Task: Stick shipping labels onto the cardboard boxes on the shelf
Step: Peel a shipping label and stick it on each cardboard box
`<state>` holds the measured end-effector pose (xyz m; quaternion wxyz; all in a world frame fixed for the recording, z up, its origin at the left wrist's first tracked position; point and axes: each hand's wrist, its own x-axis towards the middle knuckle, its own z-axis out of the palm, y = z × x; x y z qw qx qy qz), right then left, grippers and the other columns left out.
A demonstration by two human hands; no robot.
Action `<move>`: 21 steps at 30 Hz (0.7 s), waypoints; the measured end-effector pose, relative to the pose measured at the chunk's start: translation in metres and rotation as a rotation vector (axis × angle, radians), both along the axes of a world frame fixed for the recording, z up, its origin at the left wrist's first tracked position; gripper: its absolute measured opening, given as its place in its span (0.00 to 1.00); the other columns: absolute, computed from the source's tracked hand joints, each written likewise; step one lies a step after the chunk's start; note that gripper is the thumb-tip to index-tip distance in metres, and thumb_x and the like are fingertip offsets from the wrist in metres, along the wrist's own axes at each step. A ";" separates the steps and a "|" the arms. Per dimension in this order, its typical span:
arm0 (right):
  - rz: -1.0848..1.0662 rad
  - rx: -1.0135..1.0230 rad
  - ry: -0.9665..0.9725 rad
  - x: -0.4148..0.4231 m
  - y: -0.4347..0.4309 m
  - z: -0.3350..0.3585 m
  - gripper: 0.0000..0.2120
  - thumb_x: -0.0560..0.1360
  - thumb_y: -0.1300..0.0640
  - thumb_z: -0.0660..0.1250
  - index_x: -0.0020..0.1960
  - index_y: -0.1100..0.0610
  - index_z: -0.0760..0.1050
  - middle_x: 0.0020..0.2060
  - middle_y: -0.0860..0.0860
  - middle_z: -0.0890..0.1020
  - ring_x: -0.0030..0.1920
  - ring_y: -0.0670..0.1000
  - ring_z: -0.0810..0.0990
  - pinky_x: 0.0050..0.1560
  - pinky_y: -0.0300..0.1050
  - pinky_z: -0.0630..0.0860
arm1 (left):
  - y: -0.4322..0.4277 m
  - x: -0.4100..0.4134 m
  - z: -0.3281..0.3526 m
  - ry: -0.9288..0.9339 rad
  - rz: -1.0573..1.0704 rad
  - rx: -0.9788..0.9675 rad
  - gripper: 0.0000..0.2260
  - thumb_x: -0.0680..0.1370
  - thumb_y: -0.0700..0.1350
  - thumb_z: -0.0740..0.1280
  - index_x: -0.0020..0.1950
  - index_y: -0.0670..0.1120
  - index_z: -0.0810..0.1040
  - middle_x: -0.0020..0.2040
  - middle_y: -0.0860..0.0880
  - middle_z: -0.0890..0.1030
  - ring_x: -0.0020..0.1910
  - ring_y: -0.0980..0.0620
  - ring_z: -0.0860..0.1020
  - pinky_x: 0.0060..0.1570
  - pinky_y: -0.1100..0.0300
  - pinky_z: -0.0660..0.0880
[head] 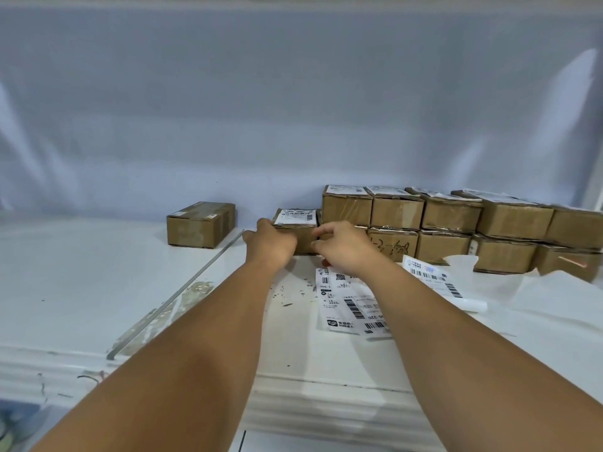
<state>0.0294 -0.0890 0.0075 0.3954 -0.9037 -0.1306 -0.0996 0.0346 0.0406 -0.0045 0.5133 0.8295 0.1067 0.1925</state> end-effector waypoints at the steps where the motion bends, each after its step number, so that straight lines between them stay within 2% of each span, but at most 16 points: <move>1: 0.004 -0.002 0.000 0.001 0.000 0.000 0.15 0.76 0.56 0.64 0.62 0.51 0.76 0.54 0.49 0.80 0.44 0.49 0.82 0.31 0.36 0.71 | 0.000 0.001 0.000 -0.001 0.001 0.016 0.21 0.76 0.43 0.61 0.69 0.45 0.66 0.67 0.40 0.64 0.55 0.43 0.73 0.56 0.58 0.69; 3: 0.003 0.001 -0.001 0.000 0.000 0.000 0.15 0.76 0.56 0.64 0.62 0.51 0.76 0.53 0.48 0.79 0.44 0.49 0.81 0.32 0.36 0.71 | 0.000 0.003 -0.001 -0.016 -0.001 0.038 0.21 0.74 0.42 0.61 0.68 0.45 0.68 0.66 0.41 0.68 0.59 0.42 0.73 0.59 0.54 0.71; 6: -0.023 0.026 -0.053 0.001 0.001 0.001 0.11 0.75 0.56 0.64 0.57 0.50 0.78 0.48 0.48 0.80 0.44 0.50 0.81 0.41 0.38 0.75 | 0.000 0.002 -0.001 -0.030 -0.010 0.037 0.23 0.75 0.40 0.61 0.71 0.44 0.64 0.65 0.42 0.72 0.61 0.42 0.72 0.54 0.58 0.69; 8: -0.055 0.031 -0.121 -0.002 0.001 0.005 0.08 0.76 0.57 0.63 0.52 0.50 0.79 0.42 0.47 0.80 0.40 0.48 0.79 0.36 0.36 0.72 | 0.001 0.001 -0.001 -0.065 0.003 0.028 0.25 0.77 0.40 0.60 0.74 0.45 0.59 0.66 0.42 0.72 0.64 0.43 0.71 0.52 0.60 0.66; 11: -0.058 0.019 -0.228 -0.009 0.003 0.008 0.10 0.77 0.57 0.61 0.53 0.50 0.79 0.42 0.48 0.81 0.32 0.46 0.77 0.32 0.36 0.70 | 0.003 -0.001 0.002 -0.171 0.074 0.074 0.24 0.77 0.39 0.59 0.73 0.46 0.62 0.67 0.43 0.71 0.65 0.44 0.70 0.56 0.59 0.66; 13: -0.054 0.003 -0.307 -0.014 0.007 0.009 0.11 0.76 0.58 0.61 0.52 0.51 0.80 0.41 0.50 0.83 0.29 0.46 0.76 0.35 0.38 0.74 | 0.005 -0.003 0.003 -0.162 0.104 0.214 0.20 0.76 0.39 0.59 0.69 0.46 0.66 0.66 0.43 0.71 0.65 0.42 0.69 0.57 0.56 0.67; 15: -0.056 -0.024 -0.353 -0.018 0.010 0.009 0.11 0.76 0.58 0.61 0.51 0.51 0.81 0.41 0.51 0.83 0.33 0.50 0.78 0.40 0.42 0.77 | 0.013 -0.003 0.005 -0.109 0.117 0.426 0.19 0.76 0.40 0.60 0.67 0.46 0.67 0.67 0.42 0.68 0.67 0.41 0.64 0.59 0.54 0.66; 18: -0.066 -0.100 -0.361 -0.019 0.015 0.009 0.11 0.76 0.58 0.60 0.49 0.50 0.80 0.40 0.51 0.83 0.37 0.54 0.80 0.42 0.51 0.80 | 0.047 -0.001 0.007 -0.088 0.186 0.738 0.21 0.77 0.44 0.62 0.71 0.47 0.65 0.75 0.42 0.57 0.73 0.41 0.54 0.68 0.49 0.60; 21: -0.089 -0.175 -0.409 -0.020 0.018 0.007 0.10 0.76 0.56 0.59 0.49 0.50 0.80 0.41 0.51 0.83 0.40 0.56 0.81 0.42 0.53 0.80 | 0.088 0.007 0.000 -0.007 0.327 0.863 0.25 0.79 0.50 0.61 0.74 0.47 0.60 0.77 0.42 0.52 0.75 0.38 0.50 0.72 0.46 0.53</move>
